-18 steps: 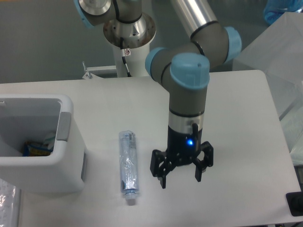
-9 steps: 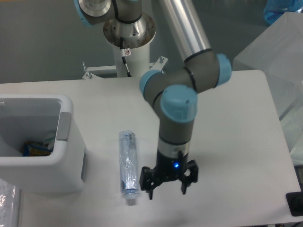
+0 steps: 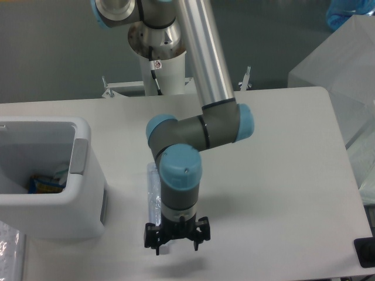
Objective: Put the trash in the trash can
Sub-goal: 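Lower the gripper toward the bottle's cap end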
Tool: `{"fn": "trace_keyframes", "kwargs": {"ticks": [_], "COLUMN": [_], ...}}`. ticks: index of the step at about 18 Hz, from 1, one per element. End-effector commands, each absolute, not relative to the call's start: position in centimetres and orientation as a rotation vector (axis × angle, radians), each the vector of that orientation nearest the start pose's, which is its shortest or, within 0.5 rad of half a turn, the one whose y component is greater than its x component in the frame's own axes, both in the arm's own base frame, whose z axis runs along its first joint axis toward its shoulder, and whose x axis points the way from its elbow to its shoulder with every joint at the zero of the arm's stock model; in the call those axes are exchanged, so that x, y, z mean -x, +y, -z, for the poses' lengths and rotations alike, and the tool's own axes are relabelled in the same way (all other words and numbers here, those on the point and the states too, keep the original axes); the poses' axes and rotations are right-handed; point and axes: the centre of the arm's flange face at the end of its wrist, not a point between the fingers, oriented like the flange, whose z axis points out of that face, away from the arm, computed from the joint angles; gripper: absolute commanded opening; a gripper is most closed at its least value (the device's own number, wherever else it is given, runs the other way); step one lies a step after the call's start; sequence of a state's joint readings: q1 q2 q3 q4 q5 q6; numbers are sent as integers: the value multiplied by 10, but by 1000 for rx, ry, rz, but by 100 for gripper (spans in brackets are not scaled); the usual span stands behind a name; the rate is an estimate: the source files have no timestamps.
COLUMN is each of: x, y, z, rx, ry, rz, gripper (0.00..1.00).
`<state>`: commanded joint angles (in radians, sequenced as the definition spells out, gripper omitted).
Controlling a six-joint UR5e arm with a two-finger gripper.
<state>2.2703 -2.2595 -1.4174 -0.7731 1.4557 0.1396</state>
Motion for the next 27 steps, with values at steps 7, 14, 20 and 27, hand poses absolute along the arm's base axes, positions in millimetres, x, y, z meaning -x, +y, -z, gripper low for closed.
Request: {"fn": "trace_keyframes", "kwargs": {"ticks": [7,14,20,27], "x": [341,337,333,335], "y": [660,658,653,653], "z": [-200,-192,-188,-192], "rx": [2805,2828,2843,2836], "ry": [-749,-750,-753,-755], "rz": [-53,-69,-89,-91], "gripper": [100,92,79,67]}}
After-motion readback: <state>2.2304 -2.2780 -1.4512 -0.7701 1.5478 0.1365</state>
